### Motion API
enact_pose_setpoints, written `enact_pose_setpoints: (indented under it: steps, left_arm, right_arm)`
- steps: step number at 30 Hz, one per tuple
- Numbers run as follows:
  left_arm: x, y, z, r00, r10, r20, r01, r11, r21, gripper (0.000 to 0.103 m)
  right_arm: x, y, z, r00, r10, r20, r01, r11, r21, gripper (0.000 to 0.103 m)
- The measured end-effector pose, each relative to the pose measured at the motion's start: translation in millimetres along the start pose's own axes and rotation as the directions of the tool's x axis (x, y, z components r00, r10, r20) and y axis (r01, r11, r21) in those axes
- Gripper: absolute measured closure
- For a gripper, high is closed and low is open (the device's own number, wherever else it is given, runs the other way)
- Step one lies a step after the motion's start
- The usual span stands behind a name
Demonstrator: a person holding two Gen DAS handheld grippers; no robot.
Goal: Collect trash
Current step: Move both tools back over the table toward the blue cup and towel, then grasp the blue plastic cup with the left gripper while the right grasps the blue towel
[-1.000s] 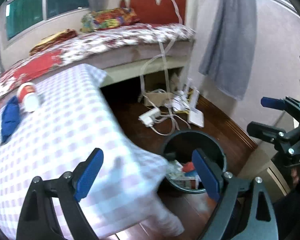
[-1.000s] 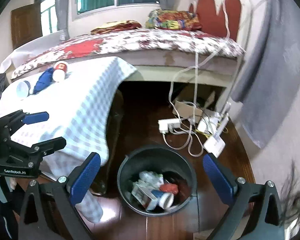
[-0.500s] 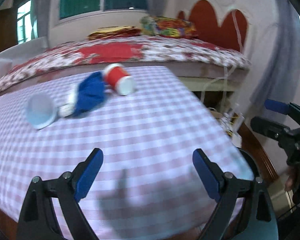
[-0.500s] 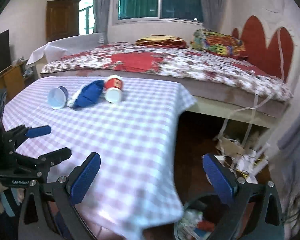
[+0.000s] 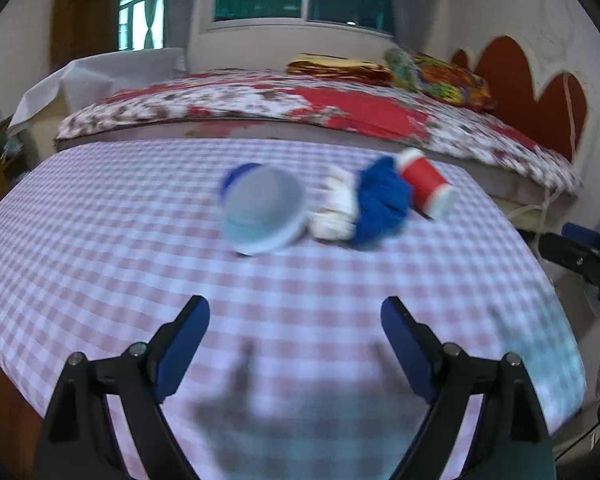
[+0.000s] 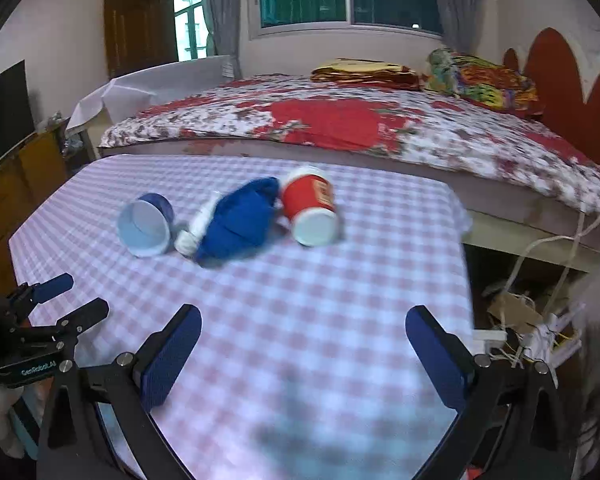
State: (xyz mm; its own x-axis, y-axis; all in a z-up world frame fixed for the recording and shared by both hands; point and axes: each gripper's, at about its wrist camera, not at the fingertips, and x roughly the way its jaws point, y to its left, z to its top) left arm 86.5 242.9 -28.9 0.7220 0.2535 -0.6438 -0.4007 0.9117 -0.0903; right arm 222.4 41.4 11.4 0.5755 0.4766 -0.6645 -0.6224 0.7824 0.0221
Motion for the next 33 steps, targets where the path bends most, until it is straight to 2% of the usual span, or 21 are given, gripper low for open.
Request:
enact_pose_setpoints:
  steps: [4, 7, 12, 14, 23, 26, 28, 29, 30, 33]
  left_arm:
    - [12, 22, 9, 1.0, 0.015, 0.011, -0.015, 0.999, -0.035, 0.024]
    - [25, 32, 18, 1.0, 0.02, 0.013, -0.019, 0.998, -0.052, 0.024]
    - [51, 40, 33, 1.0, 0.018, -0.007, -0.018, 0.998, -0.057, 0.025]
    - [59, 42, 36, 1.0, 0.018, -0.019, -0.019, 0.998, -0.059, 0.026]
    - [89, 50, 49, 0.998, -0.005, -0.061, 0.001, 0.998, -0.068, 0.038]
    - [96, 48, 54, 0.997, -0.023, -0.073, 0.019, 0.998, -0.057, 0.045]
    - [99, 45, 56, 0.996, -0.036, -0.081, 0.032, 0.998, -0.05, 0.053]
    - [100, 45, 57, 0.996, -0.041, -0.084, 0.037, 0.998, -0.047, 0.055]
    - [101, 44, 57, 0.995, -0.044, -0.086, 0.041, 0.998, -0.044, 0.06]
    - [106, 44, 58, 0.994, -0.055, -0.099, 0.051, 0.998, -0.039, 0.079]
  right_arm:
    - [25, 21, 16, 1.0, 0.008, -0.006, -0.008, 1.0, -0.009, 0.0]
    - [44, 29, 24, 1.0, 0.022, -0.017, -0.022, 1.0, -0.009, 0.003]
    - [82, 44, 37, 0.998, 0.033, -0.046, -0.035, 0.999, -0.027, 0.02]
    - [98, 48, 43, 0.998, 0.039, -0.057, -0.04, 0.999, -0.024, 0.023]
    - [150, 52, 66, 0.994, 0.055, -0.099, -0.053, 0.998, 0.023, 0.028]
    - [164, 57, 69, 0.993, 0.036, -0.111, -0.036, 0.999, 0.006, 0.031]
    - [172, 61, 70, 0.991, 0.037, -0.128, -0.04, 0.999, -0.014, 0.038]
    - [176, 63, 70, 0.989, 0.043, -0.138, -0.046, 0.999, -0.017, 0.045]
    - [178, 63, 68, 0.988, 0.048, -0.146, -0.051, 0.999, -0.019, 0.051]
    - [180, 64, 65, 0.987, 0.058, -0.149, -0.061, 0.998, -0.014, 0.061]
